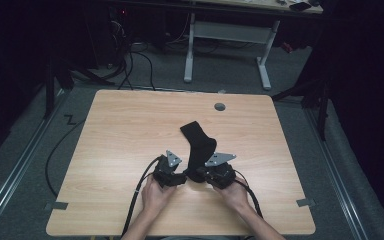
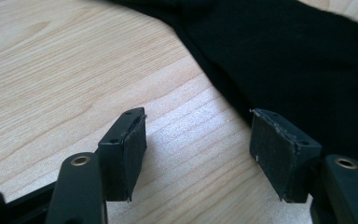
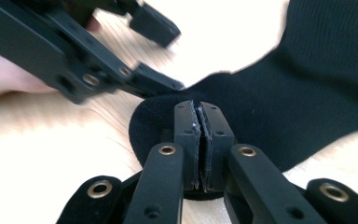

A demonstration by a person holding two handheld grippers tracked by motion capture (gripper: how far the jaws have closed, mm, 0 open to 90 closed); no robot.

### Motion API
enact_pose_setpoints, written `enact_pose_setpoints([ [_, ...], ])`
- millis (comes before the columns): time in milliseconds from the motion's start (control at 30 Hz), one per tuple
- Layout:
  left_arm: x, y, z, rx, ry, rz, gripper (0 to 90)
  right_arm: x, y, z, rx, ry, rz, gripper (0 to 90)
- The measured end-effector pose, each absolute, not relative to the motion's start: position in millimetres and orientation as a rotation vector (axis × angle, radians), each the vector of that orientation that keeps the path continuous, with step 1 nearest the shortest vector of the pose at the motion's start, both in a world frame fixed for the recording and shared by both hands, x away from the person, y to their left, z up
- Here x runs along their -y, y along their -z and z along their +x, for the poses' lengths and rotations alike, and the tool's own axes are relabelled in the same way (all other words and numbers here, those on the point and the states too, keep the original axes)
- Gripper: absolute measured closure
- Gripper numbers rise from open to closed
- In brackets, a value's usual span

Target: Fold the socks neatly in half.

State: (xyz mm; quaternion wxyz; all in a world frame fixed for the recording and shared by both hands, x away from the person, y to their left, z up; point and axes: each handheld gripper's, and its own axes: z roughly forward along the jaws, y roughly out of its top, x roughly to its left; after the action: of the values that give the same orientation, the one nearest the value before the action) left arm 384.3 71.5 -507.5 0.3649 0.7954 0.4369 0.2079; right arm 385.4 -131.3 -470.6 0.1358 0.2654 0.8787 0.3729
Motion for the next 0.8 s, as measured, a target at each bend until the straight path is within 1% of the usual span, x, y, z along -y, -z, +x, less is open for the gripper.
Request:
enact_pose_setpoints([
  [67,-71,508,384,-1.130,-0.536,2.038,36.6,131,465,380,-2.538,-1.086,0.756,86.5],
  [167,-71,508,385,-1.131,-0.536,2.039,36.6,129,469,377,-2.545,-1.064,0.743,84.8],
  [233,-71,508,385,-1.133,-0.535,2.038,36.6,127,479,378,-2.586,-1.032,0.756,79.6],
  [267,-71,508,385,-1.133,-0.534,2.038,36.7,127,487,379,-2.615,-1.015,0.770,75.2],
  [367,-72,507,385,-1.138,-0.525,2.030,38.2,133,488,377,-2.602,-1.069,0.810,70.9],
  [433,-75,505,385,-1.146,-0.486,1.995,38.4,140,478,376,-2.542,-1.128,0.834,70.5],
  [533,-75,497,383,-1.122,-0.491,1.961,38.5,147,474,381,-2.495,-1.125,0.877,70.9],
  [667,-65,492,387,-1.092,-0.468,1.988,37.7,147,488,386,-2.515,-1.044,0.913,68.8],
  [800,-52,495,394,-1.083,-0.471,2.050,37.7,148,499,380,-2.504,-1.044,0.895,67.4],
])
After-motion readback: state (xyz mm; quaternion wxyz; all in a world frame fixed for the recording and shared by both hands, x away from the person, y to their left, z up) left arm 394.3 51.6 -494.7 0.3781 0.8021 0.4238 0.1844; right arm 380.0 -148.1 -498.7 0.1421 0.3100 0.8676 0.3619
